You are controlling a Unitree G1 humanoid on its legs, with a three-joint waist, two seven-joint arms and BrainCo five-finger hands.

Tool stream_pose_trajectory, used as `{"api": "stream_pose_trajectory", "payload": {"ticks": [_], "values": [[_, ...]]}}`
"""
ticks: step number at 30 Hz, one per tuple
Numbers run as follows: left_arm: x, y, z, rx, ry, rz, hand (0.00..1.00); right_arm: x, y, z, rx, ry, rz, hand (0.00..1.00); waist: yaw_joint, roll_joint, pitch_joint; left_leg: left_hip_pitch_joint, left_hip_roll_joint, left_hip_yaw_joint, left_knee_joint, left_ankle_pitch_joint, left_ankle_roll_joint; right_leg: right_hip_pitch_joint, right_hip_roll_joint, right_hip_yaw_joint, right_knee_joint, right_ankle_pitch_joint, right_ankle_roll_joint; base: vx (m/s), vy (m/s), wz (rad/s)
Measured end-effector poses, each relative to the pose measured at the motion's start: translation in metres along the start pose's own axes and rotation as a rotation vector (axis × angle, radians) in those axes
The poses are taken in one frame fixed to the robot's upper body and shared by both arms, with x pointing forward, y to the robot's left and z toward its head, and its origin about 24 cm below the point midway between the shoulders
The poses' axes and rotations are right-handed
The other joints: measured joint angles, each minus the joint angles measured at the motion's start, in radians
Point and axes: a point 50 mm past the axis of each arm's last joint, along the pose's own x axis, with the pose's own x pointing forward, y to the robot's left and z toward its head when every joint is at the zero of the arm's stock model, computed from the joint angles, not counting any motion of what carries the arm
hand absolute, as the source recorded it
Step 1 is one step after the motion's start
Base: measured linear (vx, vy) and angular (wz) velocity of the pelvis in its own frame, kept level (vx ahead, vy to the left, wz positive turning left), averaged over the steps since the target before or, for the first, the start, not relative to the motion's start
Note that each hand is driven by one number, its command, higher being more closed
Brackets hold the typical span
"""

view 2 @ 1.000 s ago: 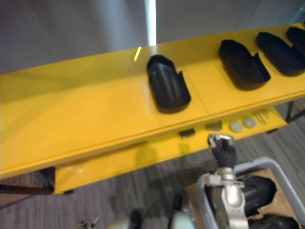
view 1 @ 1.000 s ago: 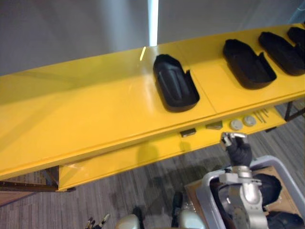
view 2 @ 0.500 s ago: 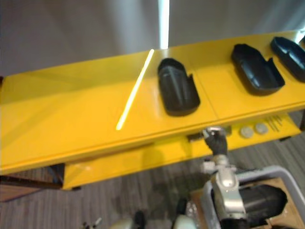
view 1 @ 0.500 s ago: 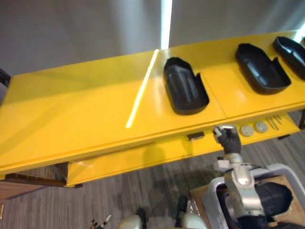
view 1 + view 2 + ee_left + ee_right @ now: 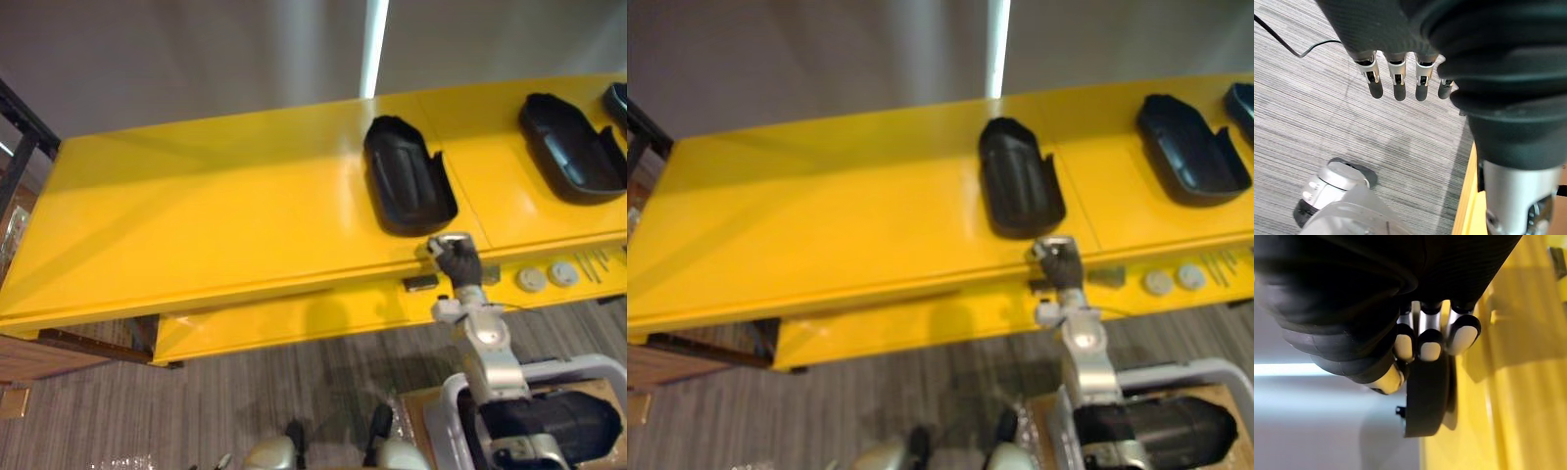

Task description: Walk over and take plastic housings, then place them on the shelf

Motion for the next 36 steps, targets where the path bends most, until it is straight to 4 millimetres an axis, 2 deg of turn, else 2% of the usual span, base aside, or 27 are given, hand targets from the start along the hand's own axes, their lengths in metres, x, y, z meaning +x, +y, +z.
{"api": "stream_pose_trajectory", "payload": {"ticks": [3,13,19,31,36], "values": [[0.000,0.001,-0.001,-0.004,0.006,0.005,0.00,0.009,0.004,0.003,0.000,-0.007,0.019,1.00,0.002,-0.002,0.019,-0.001,-0.003,-0.002,0.000,0.002,0.002,0.000,-0.001,-0.002,0.000,0.000,0.000,-0.01,0.013,0.02],[0.000,0.000,-0.001,0.018,0.005,0.001,0.00,0.021,0.007,0.002,0.000,0.009,0.034,1.00,0.010,-0.004,0.021,-0.001,-0.014,-0.005,0.000,0.008,0.009,0.003,-0.012,-0.005,0.000,0.005,0.007,-0.01,0.009,0.00],[0.000,-0.001,-0.001,0.018,0.006,0.001,0.00,0.031,0.007,0.006,0.001,-0.001,0.027,1.00,0.016,-0.017,0.046,0.000,-0.021,-0.006,-0.001,0.015,0.012,0.005,-0.020,-0.005,0.000,0.010,0.011,-0.06,0.021,0.01],[0.000,-0.001,0.000,0.016,0.001,-0.001,0.00,0.044,0.002,0.011,0.006,-0.012,-0.055,1.00,0.029,-0.017,0.048,0.000,-0.036,-0.013,-0.009,0.018,0.018,0.003,-0.033,-0.007,0.000,0.013,0.015,0.00,0.009,0.01],[0.000,-0.002,-0.001,0.015,0.001,-0.003,0.00,0.053,0.003,0.019,0.010,-0.033,-0.073,1.00,0.032,-0.011,0.070,0.000,-0.038,-0.020,-0.007,0.019,0.019,0.006,-0.034,-0.011,0.000,0.013,0.016,-0.01,0.004,0.01]]}}
